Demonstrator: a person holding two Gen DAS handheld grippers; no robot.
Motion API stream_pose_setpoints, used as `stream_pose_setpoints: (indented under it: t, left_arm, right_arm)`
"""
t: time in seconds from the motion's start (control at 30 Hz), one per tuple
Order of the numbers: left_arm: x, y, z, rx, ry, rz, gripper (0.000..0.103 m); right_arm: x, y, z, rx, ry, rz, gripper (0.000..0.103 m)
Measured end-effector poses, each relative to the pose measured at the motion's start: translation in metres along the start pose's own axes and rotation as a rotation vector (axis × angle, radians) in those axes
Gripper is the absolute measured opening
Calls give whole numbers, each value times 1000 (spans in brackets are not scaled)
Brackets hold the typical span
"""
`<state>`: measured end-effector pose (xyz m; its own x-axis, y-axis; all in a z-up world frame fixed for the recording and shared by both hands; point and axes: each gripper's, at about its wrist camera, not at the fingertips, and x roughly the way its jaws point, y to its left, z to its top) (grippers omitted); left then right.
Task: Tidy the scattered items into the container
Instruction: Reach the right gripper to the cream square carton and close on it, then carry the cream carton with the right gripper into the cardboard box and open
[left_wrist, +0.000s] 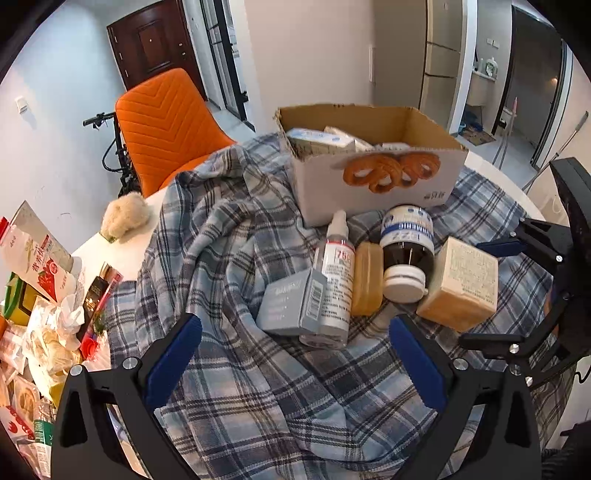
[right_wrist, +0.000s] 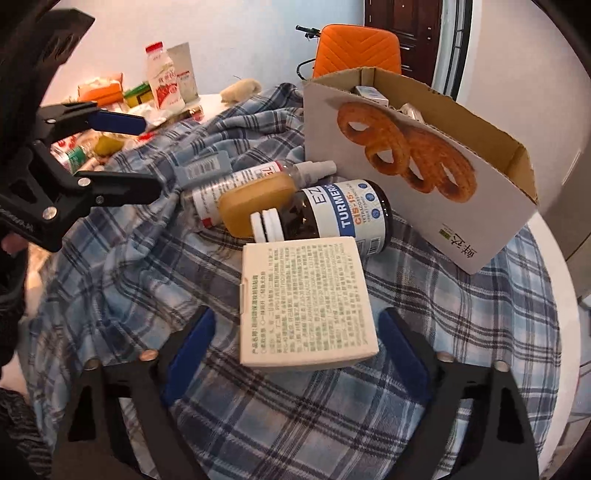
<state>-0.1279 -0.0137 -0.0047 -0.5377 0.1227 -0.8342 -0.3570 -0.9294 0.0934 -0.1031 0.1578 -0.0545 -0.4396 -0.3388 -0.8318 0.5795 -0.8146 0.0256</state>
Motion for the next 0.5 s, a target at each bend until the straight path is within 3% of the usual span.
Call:
stream_pose_setpoints:
  t: [0.17, 0.5]
  left_arm:
    - [7, -5, -4, -12, 26, 32, 103]
    - [7, -12, -7, -27, 31, 16, 103]
  right_arm:
    - [4, -4, -2, 0, 15, -18, 57]
    - [-21, -22, -13, 106, -41, -5, 56]
